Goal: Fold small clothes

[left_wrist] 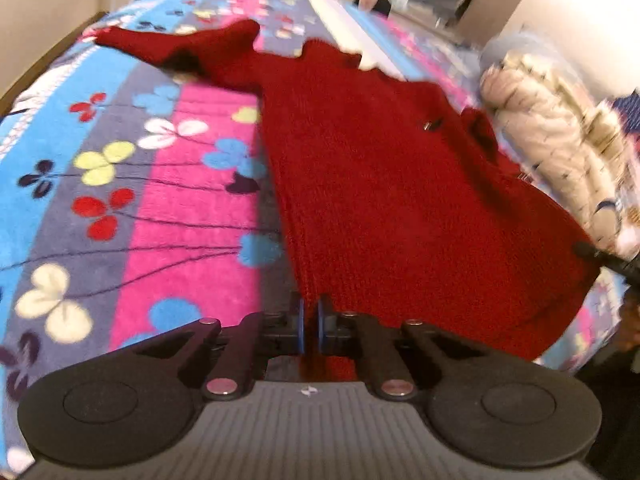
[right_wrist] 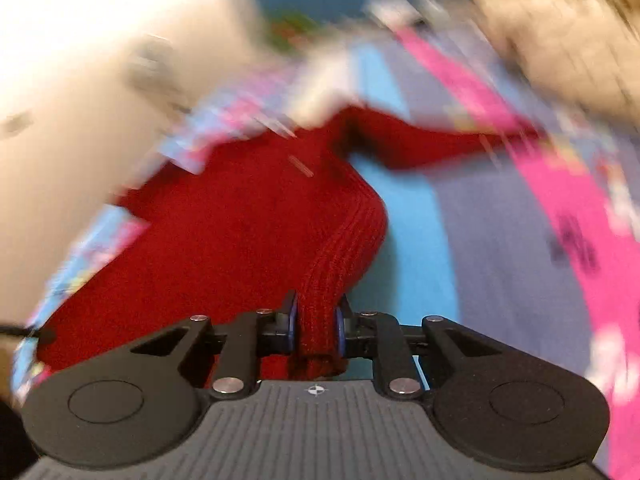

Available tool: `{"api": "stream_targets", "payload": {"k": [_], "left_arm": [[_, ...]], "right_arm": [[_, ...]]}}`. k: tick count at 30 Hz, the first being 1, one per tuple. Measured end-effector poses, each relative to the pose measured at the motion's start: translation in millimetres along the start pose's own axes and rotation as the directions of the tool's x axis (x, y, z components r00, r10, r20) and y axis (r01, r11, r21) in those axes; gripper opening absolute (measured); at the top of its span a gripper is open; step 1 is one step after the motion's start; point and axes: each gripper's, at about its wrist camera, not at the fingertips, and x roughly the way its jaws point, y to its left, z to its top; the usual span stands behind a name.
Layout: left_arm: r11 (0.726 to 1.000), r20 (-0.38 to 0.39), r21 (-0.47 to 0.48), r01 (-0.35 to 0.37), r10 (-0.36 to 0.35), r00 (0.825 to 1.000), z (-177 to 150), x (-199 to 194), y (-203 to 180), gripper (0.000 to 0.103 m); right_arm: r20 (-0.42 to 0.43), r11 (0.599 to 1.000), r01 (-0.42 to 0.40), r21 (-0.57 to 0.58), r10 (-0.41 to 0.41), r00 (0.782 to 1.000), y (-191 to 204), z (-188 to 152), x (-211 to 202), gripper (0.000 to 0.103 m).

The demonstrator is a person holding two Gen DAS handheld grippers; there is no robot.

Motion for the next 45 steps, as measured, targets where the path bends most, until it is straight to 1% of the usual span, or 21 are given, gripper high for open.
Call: {"api": "stream_targets", "payload": {"k": [2, 3, 4, 5, 6, 8, 10, 12, 15, 16, 18, 20, 22, 24, 25, 27, 29, 31, 33, 38, 45], "left_arm": [[0.999, -0.051, 0.03, -0.036, 0.038, 0.998, -10.0, 0.1, 0.3, 0.006], [0.996, -0.091, 0.074, -0.057, 0.063, 0.994, -13.6, 6.6, -3.3, 0.006], [0.989, -0.141, 0.13, -0.069, 0.088, 0.986, -18.0, 16.3, -8.8, 0.006], [0.982, -0.168, 0.172, -0.08, 0.11, 0.98, -20.4, 24.4, -13.7, 0.007], [0.973, -0.171, 0.211, -0.098, 0.135, 0.976, -22.1, 29.1, -18.8, 0.008], [0.965, -0.122, 0.239, -0.11, 0.143, 0.982, -20.0, 27.2, -25.6, 0.009], [0.973, -0.012, 0.211, -0.093, 0.098, 0.995, -8.3, 14.1, -30.5, 0.015], [0.98, 0.057, 0.191, -0.057, 0.047, 0.997, -0.1, 8.7, -34.2, 0.031], [0.979, 0.065, 0.203, -0.014, 0.001, 0.998, 10.4, 17.8, -49.0, 0.031], [0.977, 0.047, 0.214, -0.002, -0.008, 0.999, 12.1, 25.0, -53.8, 0.032], [0.97, -0.012, 0.242, 0.008, -0.006, 1.0, 13.3, 44.6, -65.2, 0.042], [0.963, -0.124, 0.27, -0.024, 0.059, 0.991, 8.3, 70.0, -72.6, 0.058], [0.942, -0.206, 0.322, -0.097, 0.17, 0.964, 2.1, 95.4, -77.0, 0.058], [0.924, -0.123, 0.349, -0.156, 0.21, 0.97, 7.1, 97.2, -82.4, 0.057], [0.924, -0.042, 0.332, -0.187, 0.213, 0.976, 14.0, 91.0, -84.2, 0.057], [0.937, 0.024, 0.293, -0.192, 0.194, 0.981, 24.7, 87.2, -83.4, 0.056], [0.952, -0.039, 0.265, -0.151, 0.167, 0.985, 28.3, 98.0, -81.6, 0.056], [0.943, -0.136, 0.289, -0.166, 0.212, 0.968, 20.1, 117.7, -84.1, 0.056], [0.917, -0.111, 0.356, -0.179, 0.231, 0.967, 17.2, 121.4, -92.8, 0.059], [0.939, -0.122, 0.31, -0.149, 0.195, 0.973, 19.7, 124.9, -84.7, 0.062], [0.94, -0.11, 0.313, -0.14, 0.182, 0.977, 25.5, 132.8, -84.5, 0.065]], "right_arm": [[-0.076, 0.996, 0.083, -0.013, -0.084, 0.994, -8.1, -5.1, 2.5, 0.018], [-0.155, 0.985, 0.174, -0.009, -0.173, 0.973, -16.8, -10.8, 12.9, 0.018], [-0.255, 0.966, 0.26, 0.0, -0.251, 0.934, -28.5, -18.3, 25.7, 0.018], [-0.338, 0.949, 0.315, 0.024, -0.288, 0.896, -39.6, -24.9, 36.7, 0.019], [-0.36, 0.944, 0.329, 0.037, -0.295, 0.885, -44.3, -27.4, 41.2, 0.02], [-0.326, 0.943, 0.333, 0.019, -0.309, 0.893, -40.1, -22.5, 40.2, 0.021], [-0.244, 0.935, 0.353, 0.027, -0.336, 0.91, -35.5, -14.7, 30.8, 0.024], [-0.156, 0.931, 0.359, 0.073, -0.345, 0.926, -33.1, -8.5, 25.2, 0.032], [-0.147, 0.944, 0.304, 0.125, -0.286, 0.947, -34.8, -1.4, 33.8, 0.036], [-0.208, 0.95, 0.295, 0.102, -0.27, 0.94, -32.8, -5.6, 43.9, 0.038], [-0.357, 0.944, 0.331, -0.005, -0.311, 0.881, -27.5, -22.3, 68.4, 0.045], [-0.343, 0.931, 0.359, -0.061, -0.358, 0.869, -19.4, -21.2, 68.5, 0.051], [-0.283, 0.938, 0.346, 0.024, -0.325, 0.902, -25.0, -8.3, 59.7, 0.05], [-0.192, 0.935, 0.333, 0.12, -0.308, 0.932, -33.9, 7.0, 51.1, 0.05], [-0.138, 0.934, 0.321, 0.16, -0.301, 0.944, -35.5, 16.3, 48.4, 0.05], [-0.031, 0.926, 0.295, 0.235, -0.297, 0.955, -48.4, 34.9, 46.7, 0.05], [0.037, 0.919, 0.27, 0.286, -0.292, 0.956, -62.9, 53.9, 56.5, 0.05], [0.066, 0.905, 0.265, 0.332, -0.303, 0.951, -80.0, 67.3, 72.1, 0.05], [0.061, 0.885, 0.25, 0.393, -0.296, 0.953, -101.0, 77.2, 89.8, 0.05], [0.022, 0.785, 0.21, 0.582, -0.274, 0.962, -153.6, 93.7, 144.5, 0.05], [0.171, 0.716, 0.078, 0.694, -0.269, 0.948, -190.7, 130.4, 185.5, 0.051]]}}
